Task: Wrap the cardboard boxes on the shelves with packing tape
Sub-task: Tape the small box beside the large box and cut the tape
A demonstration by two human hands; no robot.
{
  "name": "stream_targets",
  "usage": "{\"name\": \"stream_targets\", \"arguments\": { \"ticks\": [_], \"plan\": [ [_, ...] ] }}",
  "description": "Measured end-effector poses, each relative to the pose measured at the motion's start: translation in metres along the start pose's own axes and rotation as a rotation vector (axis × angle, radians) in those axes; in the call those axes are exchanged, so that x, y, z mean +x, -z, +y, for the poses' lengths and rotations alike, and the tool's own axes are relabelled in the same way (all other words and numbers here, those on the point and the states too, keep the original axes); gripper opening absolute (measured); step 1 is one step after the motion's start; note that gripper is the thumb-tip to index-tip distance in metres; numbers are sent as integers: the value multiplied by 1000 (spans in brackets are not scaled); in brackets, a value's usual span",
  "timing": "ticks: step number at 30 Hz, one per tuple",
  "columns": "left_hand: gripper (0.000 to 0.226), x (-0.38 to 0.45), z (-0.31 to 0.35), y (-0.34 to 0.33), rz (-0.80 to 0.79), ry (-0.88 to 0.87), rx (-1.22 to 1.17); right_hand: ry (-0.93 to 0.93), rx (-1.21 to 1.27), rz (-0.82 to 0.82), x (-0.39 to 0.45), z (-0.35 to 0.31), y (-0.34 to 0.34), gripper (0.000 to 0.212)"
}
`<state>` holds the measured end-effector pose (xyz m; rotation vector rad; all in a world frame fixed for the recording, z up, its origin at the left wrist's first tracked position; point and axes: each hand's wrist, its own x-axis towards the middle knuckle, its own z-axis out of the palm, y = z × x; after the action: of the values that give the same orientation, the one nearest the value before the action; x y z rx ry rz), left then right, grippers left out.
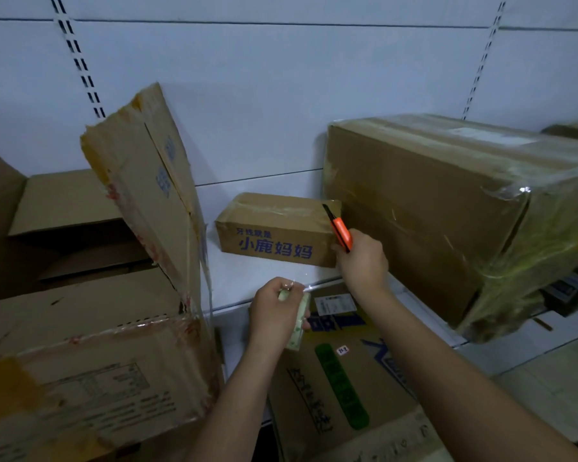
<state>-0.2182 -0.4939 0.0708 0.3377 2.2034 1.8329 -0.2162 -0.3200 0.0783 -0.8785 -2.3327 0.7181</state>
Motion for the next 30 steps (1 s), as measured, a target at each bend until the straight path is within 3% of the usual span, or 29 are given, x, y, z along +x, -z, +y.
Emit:
{"name": "stream_targets", "arguments": {
  "ticks": [2,4,6,9,11,14,19,22,26,30],
  "plan": [
    [13,-2,2,2,-23,-39,-36,-62,39,-45,-4,-1,8,16],
    [13,-3,3,4,-29,-94,-47,-113,338,-79,-15,-7,22,17],
    [13,-3,5,4,-44,-134,-103,-213,718,-300,-32,-23,42,26],
    [16,-5,5,2,-60,-168,-133,-163,691,-648,-50,-36,56,47],
    [16,-8,5,1,-73,-160,-132,-97,677,-628,-53,-35,56,42],
    [15,-12,2,0,-107,-138,-163,-78,661,-505,-54,-30,51,12],
    [17,-17,5,-3,-204,-66,-174,-53,655,-338,-55,-20,39,8],
    [32,-18,15,-12,-258,-55,-183,3,622,-261,-51,-17,43,10],
    [63,13,16,-17,37,19,3,28,721,-193,-40,-4,58,12],
    [43,61,25,-7,424,-65,177,18,815,-253,-21,10,73,8]
  ]
}}
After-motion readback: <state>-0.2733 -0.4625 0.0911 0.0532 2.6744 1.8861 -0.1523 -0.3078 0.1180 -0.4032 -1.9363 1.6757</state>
